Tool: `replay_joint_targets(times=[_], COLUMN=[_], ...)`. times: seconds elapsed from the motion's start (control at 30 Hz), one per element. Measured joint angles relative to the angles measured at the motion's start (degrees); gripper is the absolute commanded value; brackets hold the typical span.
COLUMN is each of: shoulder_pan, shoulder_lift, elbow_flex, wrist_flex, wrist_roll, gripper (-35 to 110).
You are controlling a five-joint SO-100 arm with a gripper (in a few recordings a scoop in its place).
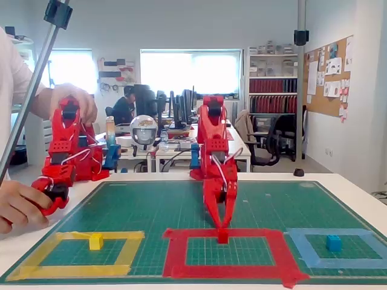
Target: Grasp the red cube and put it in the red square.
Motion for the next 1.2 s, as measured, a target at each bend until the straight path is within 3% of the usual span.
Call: replay_joint_targets(times=[0.6,1.2], shoulder_pan=[1.2,0.4], shoulder_lift=[-13.7,-16.4], elbow_flex=[-18.4,-22.5], wrist_flex=[-0.8,-1.6], wrist_roll=[-3.4,-3.2], gripper=[-1,-1])
